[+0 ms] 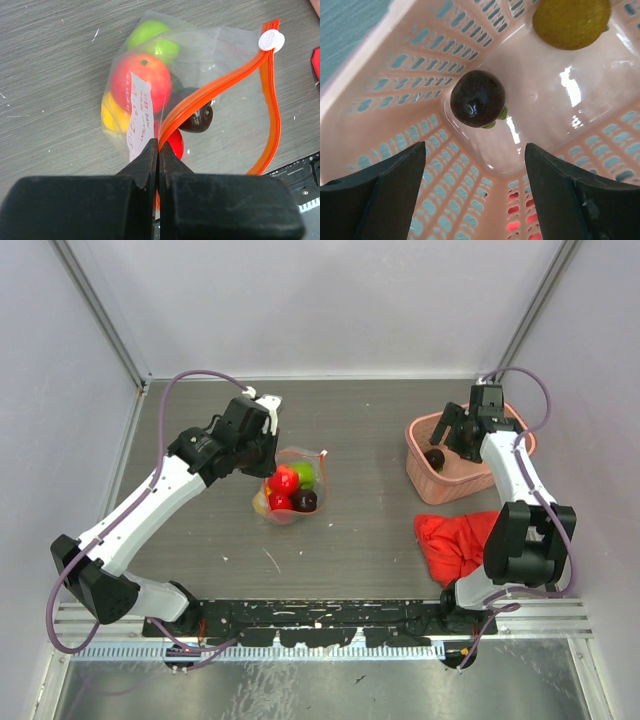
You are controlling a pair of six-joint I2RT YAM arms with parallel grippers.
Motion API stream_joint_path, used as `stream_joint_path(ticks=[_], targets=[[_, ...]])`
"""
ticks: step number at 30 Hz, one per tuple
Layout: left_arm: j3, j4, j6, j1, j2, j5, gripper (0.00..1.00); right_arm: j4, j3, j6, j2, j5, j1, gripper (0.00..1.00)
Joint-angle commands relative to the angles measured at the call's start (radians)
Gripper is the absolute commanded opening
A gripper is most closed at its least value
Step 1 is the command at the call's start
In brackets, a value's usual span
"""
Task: Place the food in the zip-top bag and seal the zipper
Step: Pick up the fake fruit from the bin.
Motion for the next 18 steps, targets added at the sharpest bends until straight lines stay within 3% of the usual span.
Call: stream_joint_path(ticks=[1, 18], targets=[[0.046, 0.015, 0.017, 0.004, 0.002, -0.016, 0.0, 0.221, -0.081, -0.046, 0.005, -0.109, -0.033, 0.85], [0.047, 0.01, 0.015, 0.004, 0.007, -0.02, 0.0, 0.474, -0.207, -0.067, 0.136, -0.185, -0.049, 0.85]])
